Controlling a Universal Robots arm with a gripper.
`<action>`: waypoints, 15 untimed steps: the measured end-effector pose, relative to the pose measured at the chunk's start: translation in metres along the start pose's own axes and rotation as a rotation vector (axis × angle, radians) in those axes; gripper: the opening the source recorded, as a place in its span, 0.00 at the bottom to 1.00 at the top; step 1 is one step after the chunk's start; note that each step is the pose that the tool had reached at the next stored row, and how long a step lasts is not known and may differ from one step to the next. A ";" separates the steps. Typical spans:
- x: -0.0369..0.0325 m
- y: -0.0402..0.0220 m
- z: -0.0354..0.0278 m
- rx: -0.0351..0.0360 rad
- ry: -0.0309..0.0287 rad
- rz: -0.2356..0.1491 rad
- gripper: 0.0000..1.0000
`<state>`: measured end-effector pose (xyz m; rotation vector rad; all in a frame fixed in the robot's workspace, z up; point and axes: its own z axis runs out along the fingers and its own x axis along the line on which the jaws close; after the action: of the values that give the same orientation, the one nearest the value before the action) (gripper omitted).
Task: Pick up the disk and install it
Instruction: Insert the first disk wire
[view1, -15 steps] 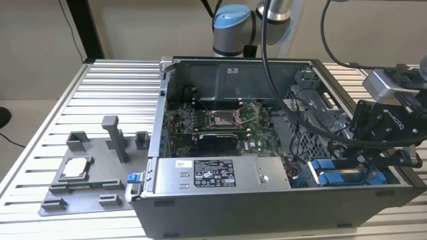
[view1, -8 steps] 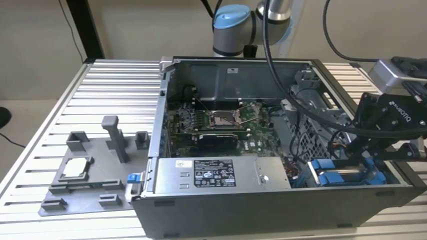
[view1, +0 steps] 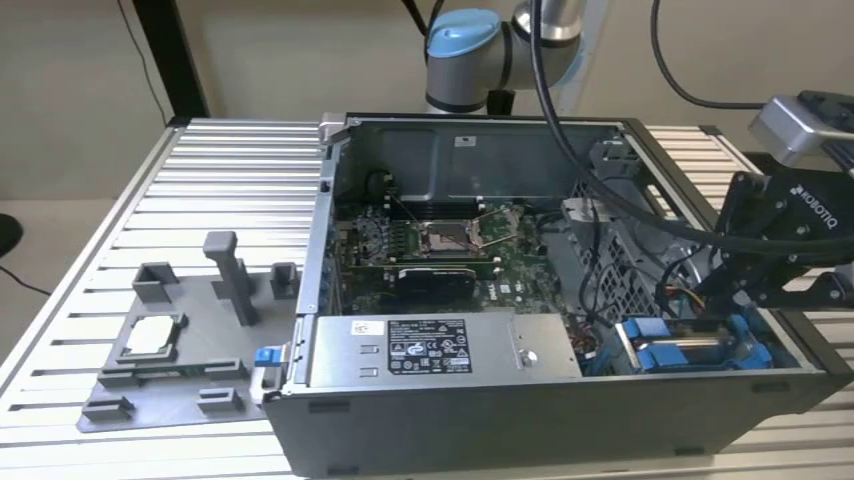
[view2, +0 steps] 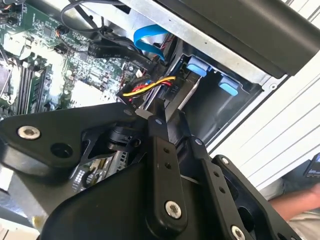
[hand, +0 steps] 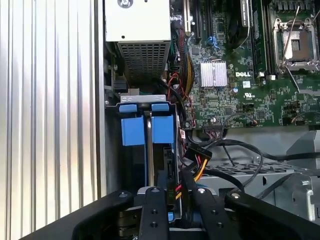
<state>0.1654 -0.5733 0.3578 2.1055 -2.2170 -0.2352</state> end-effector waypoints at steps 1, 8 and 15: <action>0.0000 0.0001 -0.0004 0.0000 0.0000 0.000 0.00; 0.0000 0.0001 -0.0007 0.0000 0.0000 0.000 0.00; -0.0009 -0.0055 -0.0029 -0.0001 0.0002 0.000 0.00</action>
<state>0.1714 -0.5728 0.3598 2.1054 -2.2169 -0.2351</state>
